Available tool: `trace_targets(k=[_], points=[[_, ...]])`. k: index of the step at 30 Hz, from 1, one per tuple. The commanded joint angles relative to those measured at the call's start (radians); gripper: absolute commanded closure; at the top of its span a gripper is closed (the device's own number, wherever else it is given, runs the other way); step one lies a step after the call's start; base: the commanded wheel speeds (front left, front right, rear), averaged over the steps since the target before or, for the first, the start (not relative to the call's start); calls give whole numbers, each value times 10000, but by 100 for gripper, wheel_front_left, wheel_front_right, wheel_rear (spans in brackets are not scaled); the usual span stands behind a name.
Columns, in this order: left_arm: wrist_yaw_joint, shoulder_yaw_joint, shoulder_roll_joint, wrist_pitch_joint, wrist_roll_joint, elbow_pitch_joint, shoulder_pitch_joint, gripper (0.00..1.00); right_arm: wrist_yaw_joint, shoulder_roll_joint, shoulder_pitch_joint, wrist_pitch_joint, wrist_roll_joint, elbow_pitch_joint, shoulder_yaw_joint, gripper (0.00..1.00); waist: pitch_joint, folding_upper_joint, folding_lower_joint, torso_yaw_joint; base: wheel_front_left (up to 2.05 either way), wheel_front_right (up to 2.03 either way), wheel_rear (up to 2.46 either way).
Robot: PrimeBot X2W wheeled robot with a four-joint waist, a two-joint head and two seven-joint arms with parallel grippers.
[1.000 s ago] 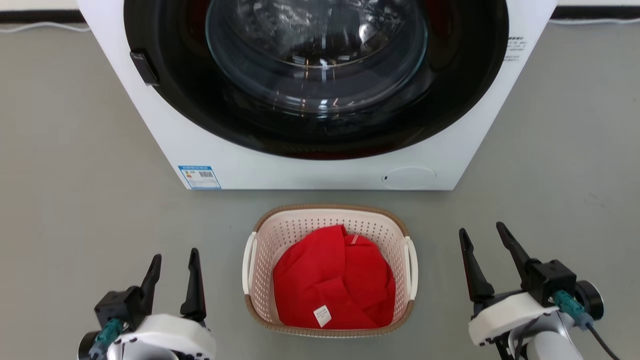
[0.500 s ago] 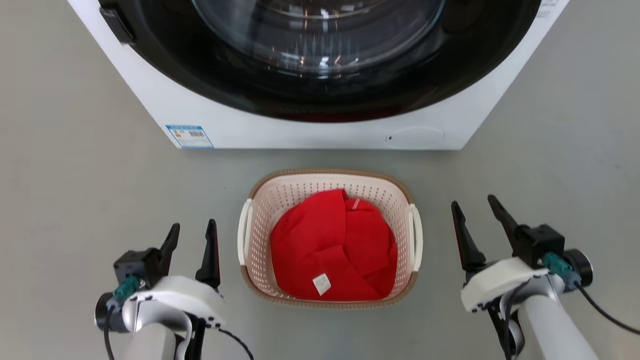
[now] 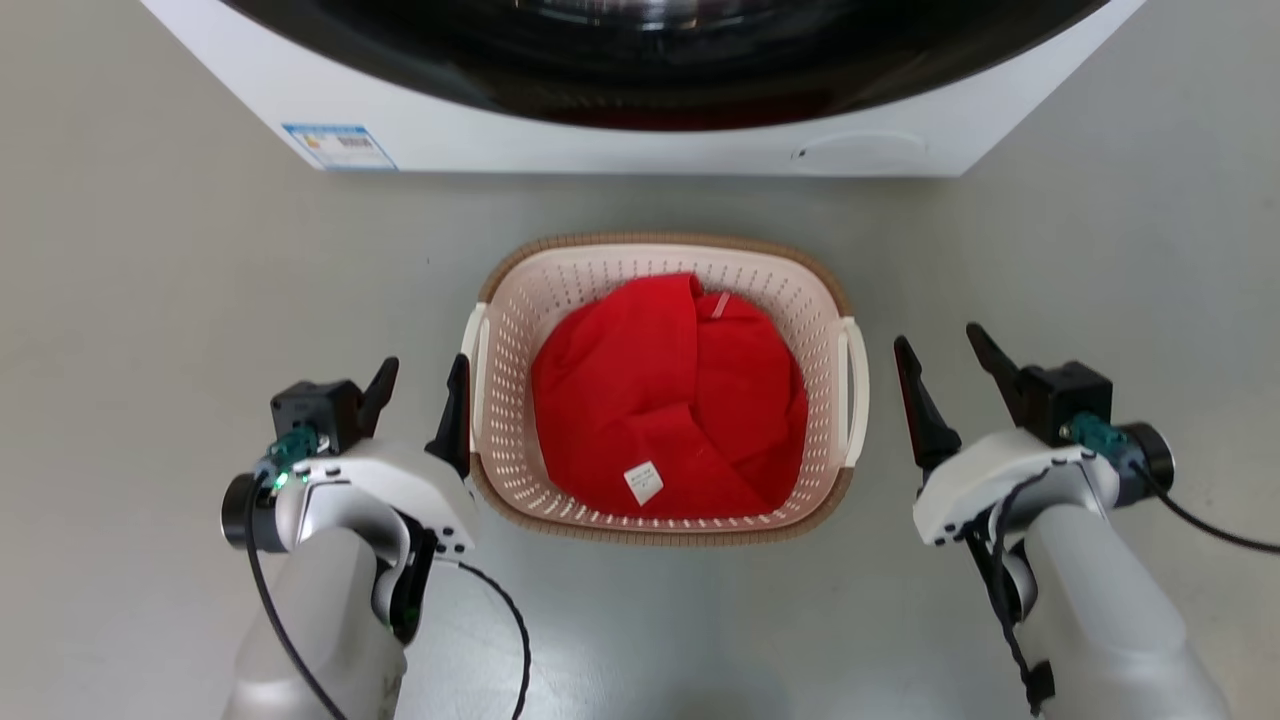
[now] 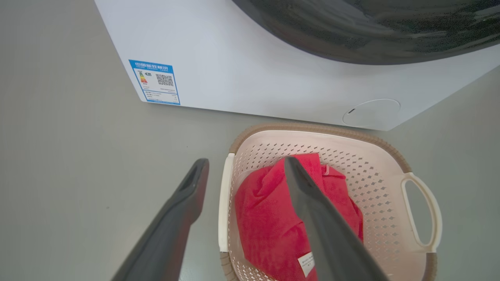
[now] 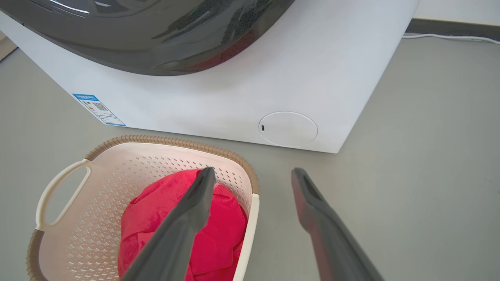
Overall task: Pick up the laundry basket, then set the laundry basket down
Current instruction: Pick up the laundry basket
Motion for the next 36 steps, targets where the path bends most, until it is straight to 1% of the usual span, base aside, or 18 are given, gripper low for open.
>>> trace_targets(k=[1, 6, 15, 23, 36], points=[[-63, 220, 185, -105, -3, -46, -187, 0, 62, 54, -117, -107, -23, -71, 258, 0, 286, 0, 0, 43, 0, 0, 0], [-37, 193, 185, -105, 71, 698, -945, 0, 62, 54, -758, -107, -42, 575, 377, 0, 814, 0, 0, 27, 0, 0, 0], [-33, 257, 227, -105, 340, 1311, -1693, 0, 62, 55, -1465, -107, 31, 1211, 584, 0, 1542, 0, 0, -46, 0, 0, 0], [-48, 374, 257, -105, 463, 1657, -2132, 0, 62, 55, -1757, -107, 100, 1412, 559, 0, 2111, 0, 0, -94, 0, 0, 0], [-70, 388, 235, -105, 660, 1880, -2675, 0, 62, 55, -2206, -107, 410, 1617, 900, 0, 2926, 0, 0, -69, 0, 0, 0]])
